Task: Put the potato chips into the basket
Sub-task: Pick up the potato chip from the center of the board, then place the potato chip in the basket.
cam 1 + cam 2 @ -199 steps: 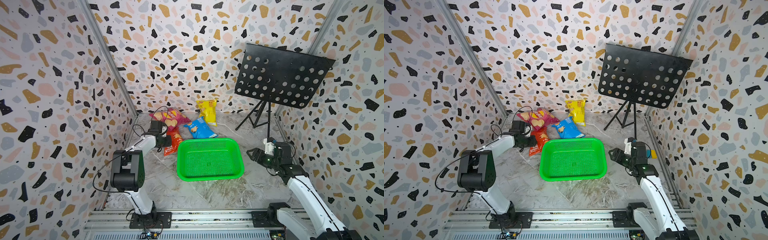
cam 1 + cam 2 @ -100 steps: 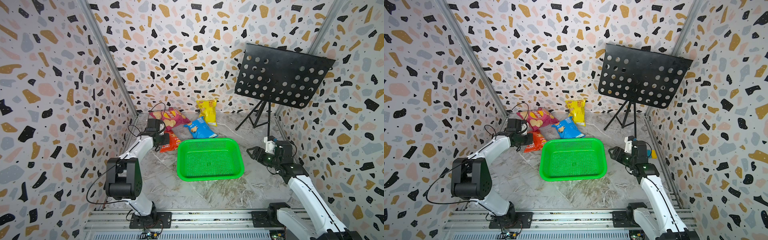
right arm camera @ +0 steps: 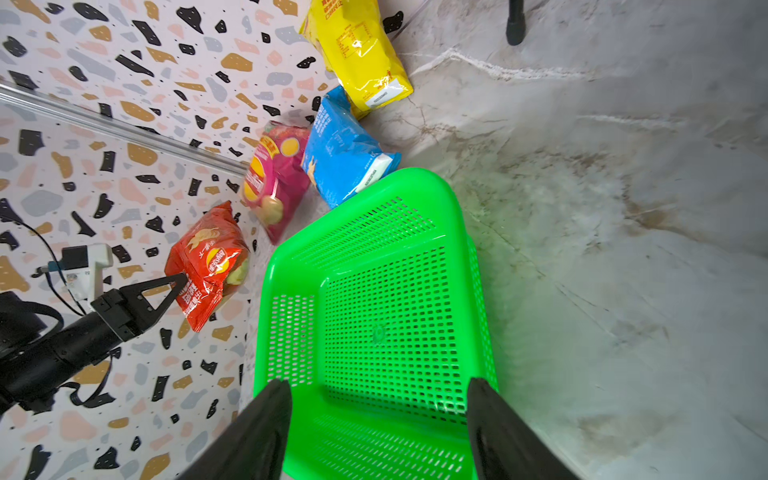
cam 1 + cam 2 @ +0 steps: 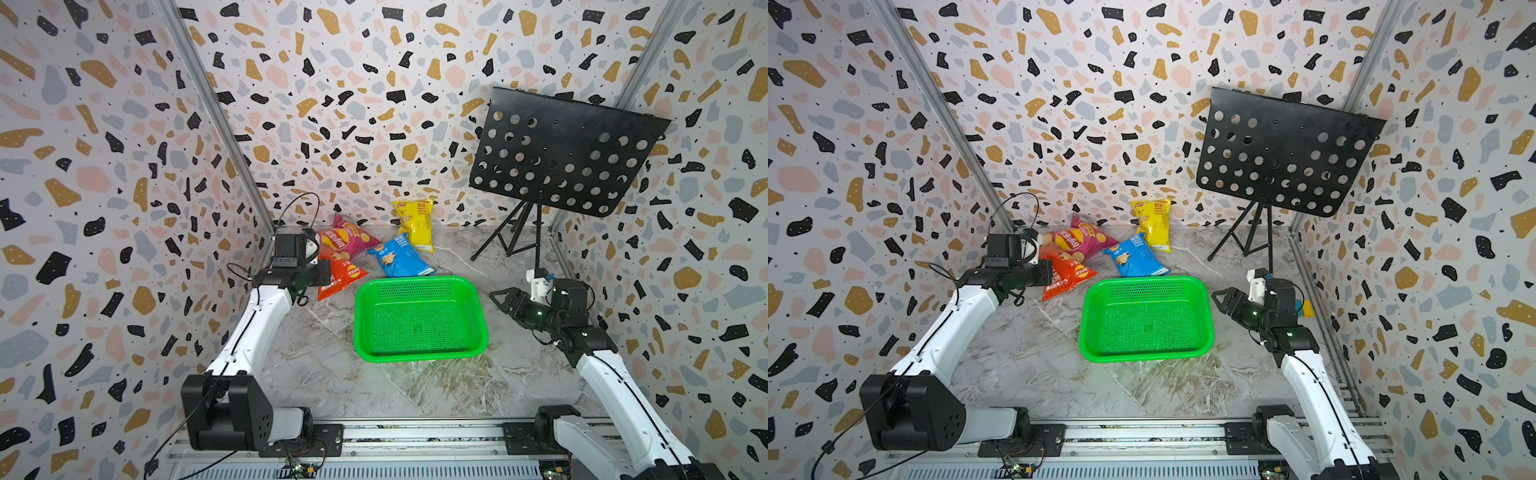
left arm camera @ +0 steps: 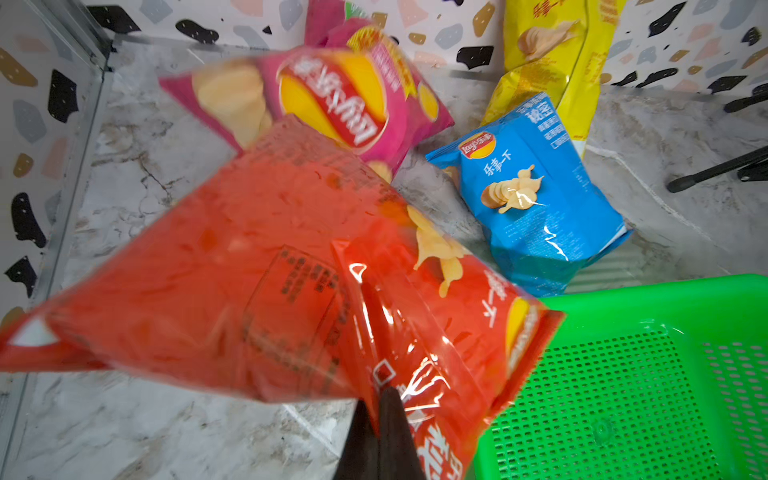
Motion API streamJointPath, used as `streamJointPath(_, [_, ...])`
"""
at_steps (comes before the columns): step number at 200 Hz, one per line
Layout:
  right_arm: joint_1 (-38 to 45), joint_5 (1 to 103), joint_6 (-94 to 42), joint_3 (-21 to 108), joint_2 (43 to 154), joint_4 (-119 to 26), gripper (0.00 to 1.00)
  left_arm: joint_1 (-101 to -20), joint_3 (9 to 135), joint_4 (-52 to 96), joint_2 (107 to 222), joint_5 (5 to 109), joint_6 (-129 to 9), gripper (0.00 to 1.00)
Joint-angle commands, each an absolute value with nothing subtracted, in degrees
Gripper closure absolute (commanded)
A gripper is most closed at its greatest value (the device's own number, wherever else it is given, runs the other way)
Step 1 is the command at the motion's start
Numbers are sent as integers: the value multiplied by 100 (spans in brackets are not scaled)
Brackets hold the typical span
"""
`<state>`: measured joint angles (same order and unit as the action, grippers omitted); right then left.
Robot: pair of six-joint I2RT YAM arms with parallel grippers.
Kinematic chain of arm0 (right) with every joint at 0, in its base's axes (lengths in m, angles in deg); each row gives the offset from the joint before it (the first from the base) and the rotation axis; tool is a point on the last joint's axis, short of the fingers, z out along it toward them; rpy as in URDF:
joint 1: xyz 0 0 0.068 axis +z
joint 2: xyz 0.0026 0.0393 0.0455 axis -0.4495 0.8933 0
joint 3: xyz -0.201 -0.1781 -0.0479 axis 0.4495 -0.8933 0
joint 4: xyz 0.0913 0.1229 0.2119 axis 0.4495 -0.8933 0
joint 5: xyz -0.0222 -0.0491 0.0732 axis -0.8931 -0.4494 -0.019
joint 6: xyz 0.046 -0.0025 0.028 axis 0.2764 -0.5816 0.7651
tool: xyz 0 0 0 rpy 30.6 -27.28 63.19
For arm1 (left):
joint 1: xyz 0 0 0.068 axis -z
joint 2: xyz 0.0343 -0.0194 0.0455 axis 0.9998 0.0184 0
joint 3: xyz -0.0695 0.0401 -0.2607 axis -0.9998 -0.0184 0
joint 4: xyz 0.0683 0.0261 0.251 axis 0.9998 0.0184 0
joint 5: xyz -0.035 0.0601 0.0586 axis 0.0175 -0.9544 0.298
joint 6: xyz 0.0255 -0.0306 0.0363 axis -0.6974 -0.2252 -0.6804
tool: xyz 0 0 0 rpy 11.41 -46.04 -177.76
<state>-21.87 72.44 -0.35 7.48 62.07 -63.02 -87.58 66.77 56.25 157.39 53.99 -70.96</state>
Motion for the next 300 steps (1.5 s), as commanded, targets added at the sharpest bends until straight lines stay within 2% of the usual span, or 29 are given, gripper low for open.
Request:
streamJointPath(1, [-2153,7659,368,1020,6117,-5855,30,-8776,7039,5846,15419,5736,-7259,100])
streamJointPath(57, [-1706,7836,503,1262,6245,-5670,33,-8759,7477,6506,15133,7895,-7554,100])
streamJointPath(74, [-1495,7866,480,1366,6301,-5634,35,-8627,7486,6548,15091,8181,-7588,100])
streamJointPath(124, [-1227,7563,71,1628,6304,-6103,35,-7861,7267,6552,15115,8211,-7808,100])
streamJointPath(187, [-1230,7461,-131,1553,6212,-6395,35,-6857,6248,5944,15220,7957,-8271,100])
streamJointPath(300, [-1214,7476,-246,1522,6445,-6387,34,-6701,4891,4274,15520,7085,-8893,100])
